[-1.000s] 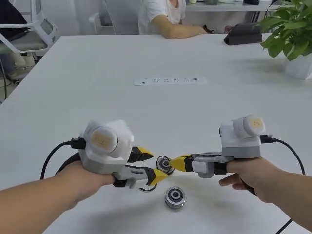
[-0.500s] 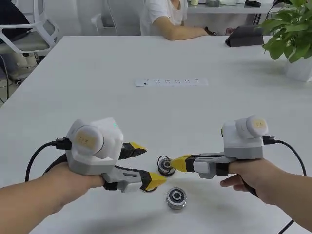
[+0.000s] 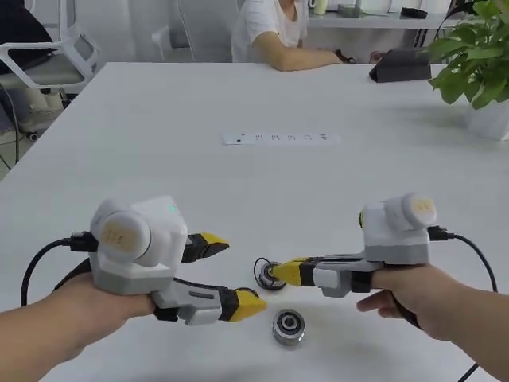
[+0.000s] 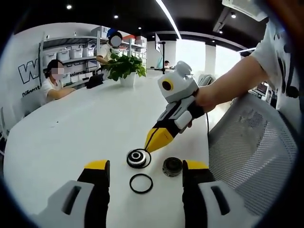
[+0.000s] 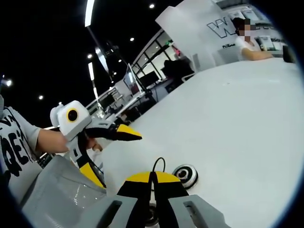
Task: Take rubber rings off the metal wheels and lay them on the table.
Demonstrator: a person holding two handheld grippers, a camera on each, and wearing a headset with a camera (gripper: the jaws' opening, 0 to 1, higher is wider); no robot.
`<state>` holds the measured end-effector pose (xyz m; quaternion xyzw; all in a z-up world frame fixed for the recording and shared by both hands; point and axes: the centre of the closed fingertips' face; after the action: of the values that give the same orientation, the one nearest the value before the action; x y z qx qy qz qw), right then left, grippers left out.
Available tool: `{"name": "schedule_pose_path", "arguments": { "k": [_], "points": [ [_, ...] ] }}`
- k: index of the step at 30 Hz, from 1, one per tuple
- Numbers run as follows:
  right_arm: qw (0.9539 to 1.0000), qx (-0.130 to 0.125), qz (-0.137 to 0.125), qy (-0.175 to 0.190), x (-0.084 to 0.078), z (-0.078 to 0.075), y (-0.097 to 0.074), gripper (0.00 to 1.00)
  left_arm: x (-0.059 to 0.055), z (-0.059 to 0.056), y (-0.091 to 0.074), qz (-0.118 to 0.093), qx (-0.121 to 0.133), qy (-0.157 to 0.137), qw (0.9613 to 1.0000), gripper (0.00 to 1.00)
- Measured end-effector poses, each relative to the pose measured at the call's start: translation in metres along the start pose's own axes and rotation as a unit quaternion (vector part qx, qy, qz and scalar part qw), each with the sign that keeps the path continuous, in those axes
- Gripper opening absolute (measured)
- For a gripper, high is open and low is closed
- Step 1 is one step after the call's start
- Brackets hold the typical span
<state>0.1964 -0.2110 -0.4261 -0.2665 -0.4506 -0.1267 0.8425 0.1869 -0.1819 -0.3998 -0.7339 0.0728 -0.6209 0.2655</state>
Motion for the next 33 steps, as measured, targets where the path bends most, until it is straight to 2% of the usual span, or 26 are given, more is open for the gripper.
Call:
{"name": "schedule_pose_path", "arguments": {
  "k": [4, 17, 33],
  "points": [
    [1.0000, 0.006, -0.001, 0.000, 0.001, 0.005, 0.001, 0.00, 0.003, -0.003, -0.004, -0.007, -0.001, -0.002, 1.0000, 0.66],
    [0.9997, 0.021, 0.012, 0.002, -0.003, 0.016, 0.009, 0.00, -0.006, 0.002, -0.021, -0.001, 0.011, 0.011, 0.9999, 0.72],
    [0.9982, 0.046, 0.039, 0.003, -0.017, 0.029, 0.029, 0.00, -0.013, 0.003, -0.034, -0.003, 0.019, 0.003, 0.9998, 0.72]
  ]
}}
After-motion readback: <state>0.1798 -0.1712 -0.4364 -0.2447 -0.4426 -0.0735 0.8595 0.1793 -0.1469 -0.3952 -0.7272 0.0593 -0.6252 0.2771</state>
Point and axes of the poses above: the centre of the closed fingertips' face, and the gripper's own axes: y roughly forward along the fingers, z roughly to its left, x roughly out of its top, and after that the axes turned 6 degrees about -y, right-handed
